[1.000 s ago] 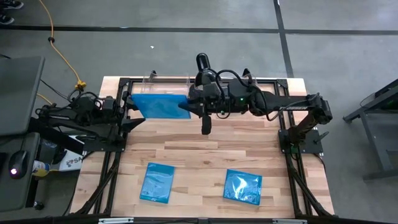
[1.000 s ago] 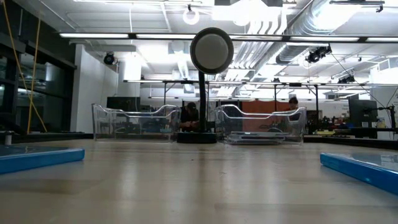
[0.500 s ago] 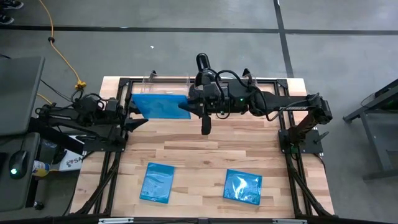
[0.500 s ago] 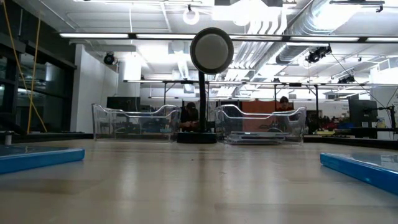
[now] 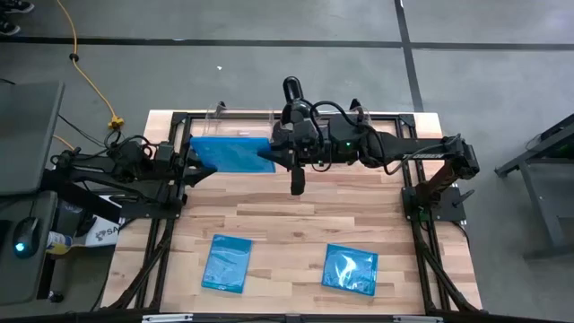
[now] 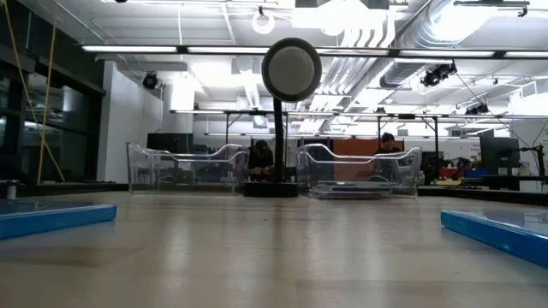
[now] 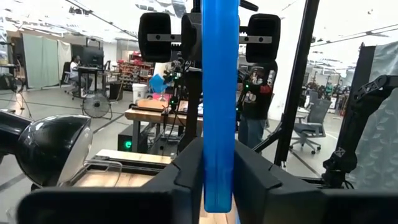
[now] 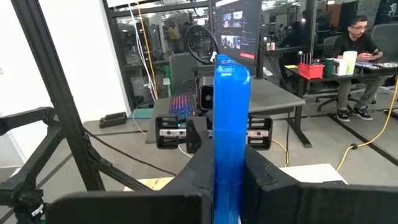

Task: Pick & place jewel cases by type
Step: Put the top left blue CD case into the left transparent bin

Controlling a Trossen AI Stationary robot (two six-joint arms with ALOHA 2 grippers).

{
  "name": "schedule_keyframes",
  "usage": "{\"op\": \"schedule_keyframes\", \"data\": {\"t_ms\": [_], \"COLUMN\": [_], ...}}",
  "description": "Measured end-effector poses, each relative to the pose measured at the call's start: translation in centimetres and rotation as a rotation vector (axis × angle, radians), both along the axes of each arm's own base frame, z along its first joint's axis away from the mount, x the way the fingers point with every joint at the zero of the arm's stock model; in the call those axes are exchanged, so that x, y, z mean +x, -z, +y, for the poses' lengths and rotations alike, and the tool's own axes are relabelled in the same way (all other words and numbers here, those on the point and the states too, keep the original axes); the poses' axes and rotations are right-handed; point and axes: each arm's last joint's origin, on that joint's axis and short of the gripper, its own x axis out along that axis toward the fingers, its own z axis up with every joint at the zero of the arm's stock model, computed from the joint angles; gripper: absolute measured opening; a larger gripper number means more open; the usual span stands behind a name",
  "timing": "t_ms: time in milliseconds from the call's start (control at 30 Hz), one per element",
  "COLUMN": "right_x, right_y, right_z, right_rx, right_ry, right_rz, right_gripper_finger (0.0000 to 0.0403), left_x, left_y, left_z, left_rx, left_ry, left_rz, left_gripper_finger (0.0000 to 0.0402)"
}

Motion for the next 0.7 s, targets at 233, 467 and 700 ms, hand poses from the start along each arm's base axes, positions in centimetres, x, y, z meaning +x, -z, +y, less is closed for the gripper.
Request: {"op": "schedule_keyframes", "data": {"t_ms": [233,467,700], "right_x": [-0.03,-0.03,-0.03], "right_y": [-0.02,-0.02,-0.03], "right_z": [0.00,0.01,0.09], "right_rx": [0.000,0.007,0.015], "right_ry": [-0.002,-0.002,-0.003], "right_rz": [0.000,0.000,-0.001], "right_gripper_finger": [0.0017,0.0020,0.0023], "left_x": [-0.01,0.00,0.00], "left_y": [0.01,0.01,0.02], "left_z": [0.00,0.00,-0.01], "left_rx": [0.015,0.018,0.028], "left_ry": [-0.003,-0.002,-0.004], "left_rz": [0.000,0.000,0.001], "left_gripper_finger": [0.0028,0.0034,0.0028]}}
